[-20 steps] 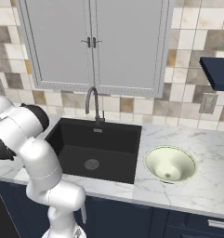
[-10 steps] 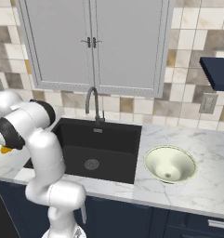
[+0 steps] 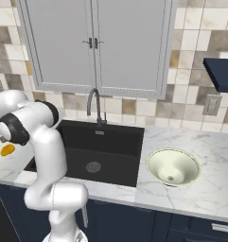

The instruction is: There is a mixed pile of frozen fruits and vegetables on the counter. Locate all the frozen vegetables and place the items in a bowl on the counter. Take all the frozen fruits and defrost them in a running sink.

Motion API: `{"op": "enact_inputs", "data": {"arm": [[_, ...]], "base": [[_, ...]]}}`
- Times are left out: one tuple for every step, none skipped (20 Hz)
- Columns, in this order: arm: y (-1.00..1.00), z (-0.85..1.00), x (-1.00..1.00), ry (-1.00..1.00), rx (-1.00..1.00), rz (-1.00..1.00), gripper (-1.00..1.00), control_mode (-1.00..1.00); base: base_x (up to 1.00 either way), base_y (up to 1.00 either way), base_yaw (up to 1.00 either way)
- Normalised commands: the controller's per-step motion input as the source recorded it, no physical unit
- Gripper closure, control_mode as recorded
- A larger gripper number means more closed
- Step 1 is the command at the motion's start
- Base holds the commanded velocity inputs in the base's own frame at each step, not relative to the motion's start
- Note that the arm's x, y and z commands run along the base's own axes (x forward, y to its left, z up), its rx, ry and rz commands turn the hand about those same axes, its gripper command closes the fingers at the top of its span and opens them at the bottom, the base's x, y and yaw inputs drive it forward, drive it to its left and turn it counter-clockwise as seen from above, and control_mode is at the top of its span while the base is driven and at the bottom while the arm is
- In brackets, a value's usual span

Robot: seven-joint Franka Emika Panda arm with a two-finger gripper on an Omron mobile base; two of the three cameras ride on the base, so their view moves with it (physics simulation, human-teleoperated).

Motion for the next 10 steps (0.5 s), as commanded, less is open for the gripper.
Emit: {"op": "enact_inputs", "data": {"arm": [[0.04,-0.08,0.1,0.01,0.0,0.0,-1.0,-1.0],[0.11,-0.12,0.09,0.02,0.0,0.0,-1.0,-1.0],[0.14,-0.17,0.07,0.03,0.01,0.01,-1.0,-1.0],[0.17,-0.22,0.04,0.05,0.01,0.02,-1.0,-1.0],[0.19,-0.25,0.01,0.08,0.0,0.03,-1.0,-1.0],[0.18,-0.24,0.0,0.09,0.0,0.03,-1.0,-1.0],[0.16,-0.23,0.0,0.1,0.0,0.03,-1.0,-1.0],[0.09,-0.23,0.0,0.1,0.01,0.02,-1.0,-1.0],[0.05,-0.23,0.0,0.1,0.01,0.02,-1.0,-1.0],[0.02,-0.24,0.0,0.09,0.01,0.02,-1.0,-1.0]], "base": [[0.0,0.0,0.0],[0.0,0.0,0.0],[0.0,0.0,0.0],[0.0,0.0,0.0],[0.0,0.0,0.0],[0.0,0.0,0.0],[0.0,0.0,0.0],[0.0,0.0,0.0],[0.0,0.0,0.0],[0.0,0.0,0.0]]}}
